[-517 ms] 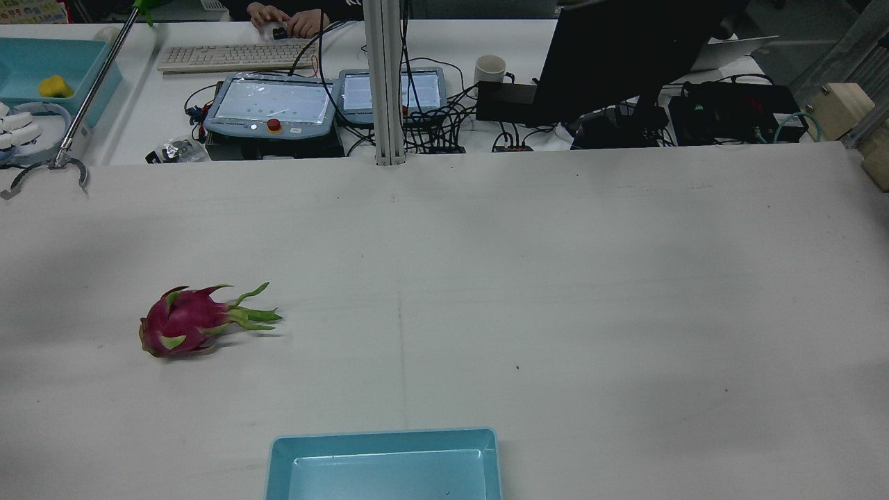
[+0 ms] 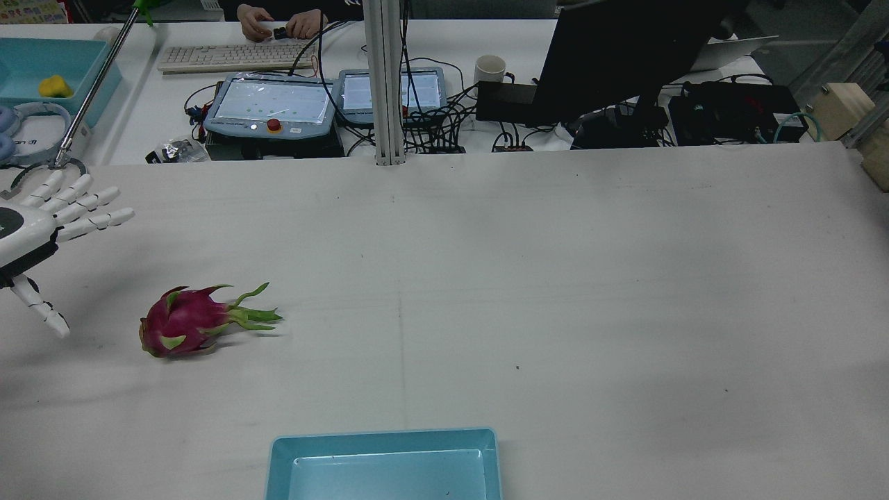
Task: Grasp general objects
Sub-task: 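Move the left hand toward the pink dragon fruit, fingers open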
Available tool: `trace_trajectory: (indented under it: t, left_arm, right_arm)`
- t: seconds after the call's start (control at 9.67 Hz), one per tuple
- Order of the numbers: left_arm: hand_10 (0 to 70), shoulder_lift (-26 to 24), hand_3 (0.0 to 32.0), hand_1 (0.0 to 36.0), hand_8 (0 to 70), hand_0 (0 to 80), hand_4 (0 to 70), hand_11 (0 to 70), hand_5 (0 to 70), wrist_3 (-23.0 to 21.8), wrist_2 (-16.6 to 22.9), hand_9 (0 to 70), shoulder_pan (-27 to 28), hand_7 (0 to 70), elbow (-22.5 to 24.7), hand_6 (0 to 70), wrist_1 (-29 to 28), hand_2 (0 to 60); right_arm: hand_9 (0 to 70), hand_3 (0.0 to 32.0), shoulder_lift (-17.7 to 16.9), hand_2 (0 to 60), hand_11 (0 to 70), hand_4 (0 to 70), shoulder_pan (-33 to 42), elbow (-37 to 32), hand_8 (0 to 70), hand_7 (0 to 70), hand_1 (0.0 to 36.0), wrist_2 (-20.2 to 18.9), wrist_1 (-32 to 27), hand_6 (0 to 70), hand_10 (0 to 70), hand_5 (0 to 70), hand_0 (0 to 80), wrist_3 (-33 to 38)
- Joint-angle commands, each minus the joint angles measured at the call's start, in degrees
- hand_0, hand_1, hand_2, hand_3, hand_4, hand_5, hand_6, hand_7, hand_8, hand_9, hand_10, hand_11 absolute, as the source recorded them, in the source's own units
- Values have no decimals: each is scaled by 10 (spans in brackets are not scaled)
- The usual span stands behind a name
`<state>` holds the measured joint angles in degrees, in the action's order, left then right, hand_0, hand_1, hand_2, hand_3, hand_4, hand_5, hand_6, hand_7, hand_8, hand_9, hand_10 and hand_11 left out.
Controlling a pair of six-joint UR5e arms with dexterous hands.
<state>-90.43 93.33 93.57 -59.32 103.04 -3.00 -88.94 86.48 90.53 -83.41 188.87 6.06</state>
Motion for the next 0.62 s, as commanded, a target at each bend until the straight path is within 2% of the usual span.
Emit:
trace_trajectory:
  t: [0.0,0.21,0.41,0.52]
  left_arm:
    - [0,0,320,173,0,496,0,0,1,54,-26,0,46,51,-6,0,5,22]
    - [0,0,320,178,0,503,0,0,16,54,-42,0,53,61,-6,0,4,18]
    - [0,-17,320,170,0,496,0,0,37,54,-90,0,112,60,-17,0,18,19]
    - [0,-32,320,163,0,491,0,0,28,59,-101,0,136,50,-28,0,25,7]
  right_arm:
    - [0,0,0,0,0,0,0,0,0,0,0,0,0,0,0,0,0,0]
    - [0,0,0,0,0,0,0,-1,0,0,0,0,0,0,0,0,0,0]
    - [0,0,0,0,0,0,0,-1,0,0,0,1,0,0,0,0,0,0]
    - [0,0,0,0,0,0,0,-1,0,0,0,0,0,0,0,0,0,0]
